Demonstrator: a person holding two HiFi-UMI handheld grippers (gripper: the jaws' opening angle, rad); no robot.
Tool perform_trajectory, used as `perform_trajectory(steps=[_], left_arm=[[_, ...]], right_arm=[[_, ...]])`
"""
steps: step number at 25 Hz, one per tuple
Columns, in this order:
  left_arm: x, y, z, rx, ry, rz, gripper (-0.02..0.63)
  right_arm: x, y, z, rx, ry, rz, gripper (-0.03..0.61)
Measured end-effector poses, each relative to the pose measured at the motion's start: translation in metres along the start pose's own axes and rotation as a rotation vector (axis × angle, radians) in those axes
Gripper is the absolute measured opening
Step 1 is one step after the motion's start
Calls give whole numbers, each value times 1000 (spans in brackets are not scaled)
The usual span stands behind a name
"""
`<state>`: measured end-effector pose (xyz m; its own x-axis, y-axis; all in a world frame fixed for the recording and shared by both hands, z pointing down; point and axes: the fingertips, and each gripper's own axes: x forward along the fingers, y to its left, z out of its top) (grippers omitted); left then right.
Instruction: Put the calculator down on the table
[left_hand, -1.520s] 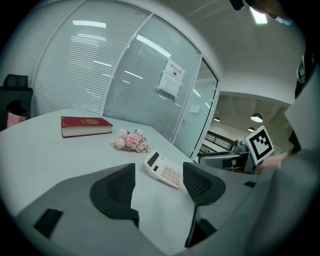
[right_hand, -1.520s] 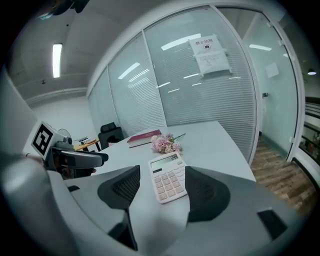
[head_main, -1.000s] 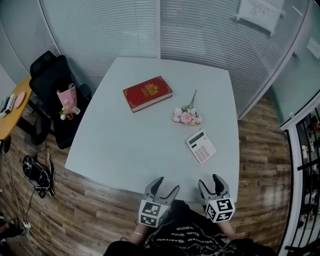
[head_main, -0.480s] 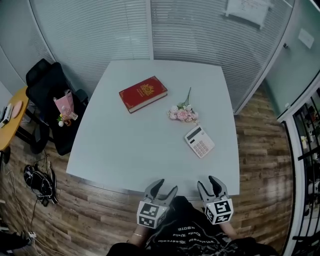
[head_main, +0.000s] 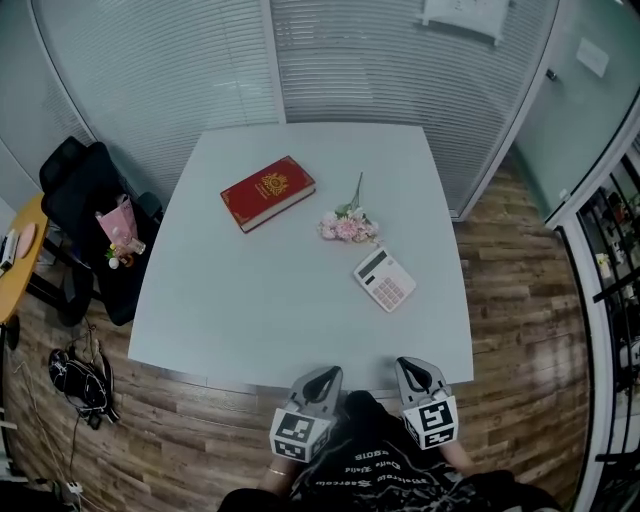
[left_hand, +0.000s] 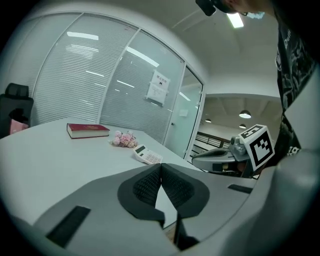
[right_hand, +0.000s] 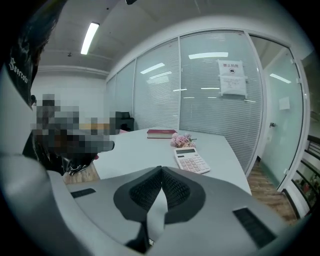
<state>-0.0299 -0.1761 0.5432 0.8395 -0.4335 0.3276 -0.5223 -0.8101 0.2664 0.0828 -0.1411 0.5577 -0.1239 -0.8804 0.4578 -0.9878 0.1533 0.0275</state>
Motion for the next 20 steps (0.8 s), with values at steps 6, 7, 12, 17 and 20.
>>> perform_trajectory(steps=[6,7,12,17,20], left_arm=[[6,-5,-3,21,9,-3,20],[6,-6,-4,17,12,-6,20],[11,-3,-4,19,21,-1,20],[18,-3,-9,24,48,2,20],[20,-4,-9,26,51,-1,20]], right_arm=[[0,-1,8,-24,-13,5,8],[0,-2,8,-28,-14,3,8],[2,-6,5,-9,2,7,8],[6,-10,-2,-35,22,7,8],[8,-9,-4,-46,36,15,8]])
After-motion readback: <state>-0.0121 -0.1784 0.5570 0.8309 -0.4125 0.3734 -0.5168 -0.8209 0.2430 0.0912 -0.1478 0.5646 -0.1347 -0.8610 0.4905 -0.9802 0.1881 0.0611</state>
